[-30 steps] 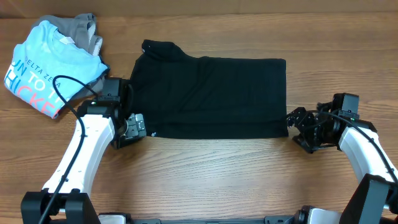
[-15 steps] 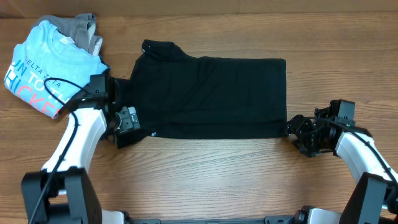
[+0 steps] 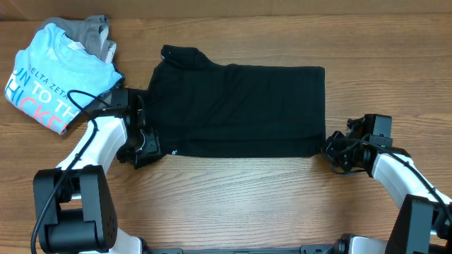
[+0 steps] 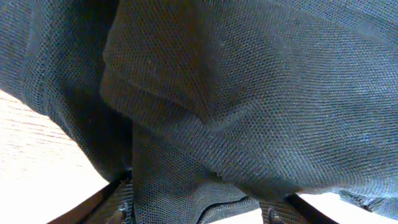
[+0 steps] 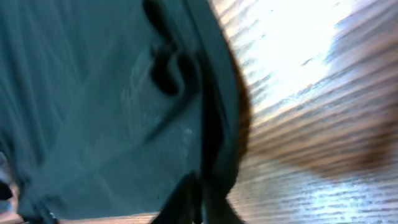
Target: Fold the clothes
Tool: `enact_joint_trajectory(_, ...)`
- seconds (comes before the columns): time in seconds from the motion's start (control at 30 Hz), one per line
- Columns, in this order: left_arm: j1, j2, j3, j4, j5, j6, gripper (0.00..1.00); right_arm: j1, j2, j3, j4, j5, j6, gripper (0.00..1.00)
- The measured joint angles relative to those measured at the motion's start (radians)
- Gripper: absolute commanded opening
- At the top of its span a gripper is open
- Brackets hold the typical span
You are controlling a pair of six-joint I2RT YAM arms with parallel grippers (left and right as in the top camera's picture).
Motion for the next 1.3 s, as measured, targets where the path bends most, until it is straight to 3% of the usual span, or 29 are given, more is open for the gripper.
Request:
enact_joint_trajectory(0.4,0.000,0.000,0.041,-0.098,0.000,0.008,0.81,-0.120,-0.008,0.039,-0.288,0.194,0.015,0.04)
enact_joint_trajectory(0.8,0.000,0.000,0.069,-0.175,0.061,0.069,0.88,-0.146,-0.020,0.052,-0.365,0.350,0.080,0.04)
enact_joint_trajectory(1.13,-0.006,0.000,0.068,0.012,0.147,0.146,0.83,-0.146,-0.020,0.052,-0.352,0.379,0.094,0.04)
enact_joint_trajectory(1.23,-0.024,0.000,0.068,0.016,0.172,0.157,0.87,-0.146,-0.020,0.052,-0.348,0.383,0.094,0.04)
enact_joint_trajectory(1.3,-0.040,0.001,0.068,0.016,0.179,0.158,0.82,-0.146,-0.020,0.052,-0.348,0.381,0.094,0.04)
